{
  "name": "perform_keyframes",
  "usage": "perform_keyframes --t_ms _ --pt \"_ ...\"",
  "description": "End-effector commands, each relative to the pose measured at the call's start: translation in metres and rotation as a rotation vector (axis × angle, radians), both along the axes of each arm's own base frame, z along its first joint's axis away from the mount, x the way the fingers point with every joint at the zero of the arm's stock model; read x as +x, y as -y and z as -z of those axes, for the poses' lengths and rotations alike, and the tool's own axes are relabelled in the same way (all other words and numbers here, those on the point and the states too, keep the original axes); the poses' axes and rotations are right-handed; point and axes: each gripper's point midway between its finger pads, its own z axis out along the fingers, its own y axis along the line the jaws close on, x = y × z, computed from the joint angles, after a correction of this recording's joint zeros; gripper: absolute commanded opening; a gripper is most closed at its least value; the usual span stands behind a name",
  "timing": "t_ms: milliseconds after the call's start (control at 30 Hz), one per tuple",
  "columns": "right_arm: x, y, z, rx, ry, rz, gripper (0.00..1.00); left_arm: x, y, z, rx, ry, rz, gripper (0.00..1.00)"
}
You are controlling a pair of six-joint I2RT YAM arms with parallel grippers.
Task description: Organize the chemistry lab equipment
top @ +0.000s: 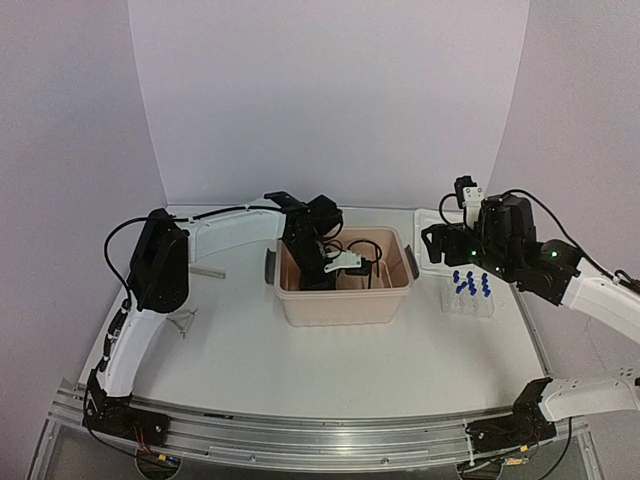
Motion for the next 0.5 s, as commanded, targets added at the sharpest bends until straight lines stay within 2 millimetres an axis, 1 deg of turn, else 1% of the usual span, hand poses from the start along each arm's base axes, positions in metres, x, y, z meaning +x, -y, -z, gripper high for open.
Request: perform_keyframes --t_ms 0,100,167,200,333,433,467 --pt "0.000 0.006 -0.005 0.011 0.019 0.027 0.91 0.007 0.012 -0.023 -0.049 0.057 0.003 0.41" --pt "-0.001 0.006 -0.006 0.014 0.020 0.025 0.91 0.012 0.016 -0.037 -0.079 0.087 -0.006 0.47" --pt "-0.001 0.006 -0.007 0.017 0.022 0.023 0.91 0.016 0.020 -0.054 -0.114 0.115 -0.017 0.51" --pt "-0.001 0.006 -0.008 0.019 0.023 0.022 0.91 0.018 0.022 -0.064 -0.134 0.132 -0.025 0.56" --pt "-0.001 0.003 -0.011 0.030 0.025 0.011 0.91 0.030 0.025 -0.114 -0.223 0.224 -0.083 0.68" --pt "-0.001 0.002 -0.012 0.033 0.023 0.006 0.91 0.029 0.021 -0.160 -0.303 0.276 -0.120 0.73" --pt "-0.001 0.002 -0.012 0.034 0.024 0.003 0.91 0.027 0.018 -0.175 -0.332 0.291 -0.134 0.76"
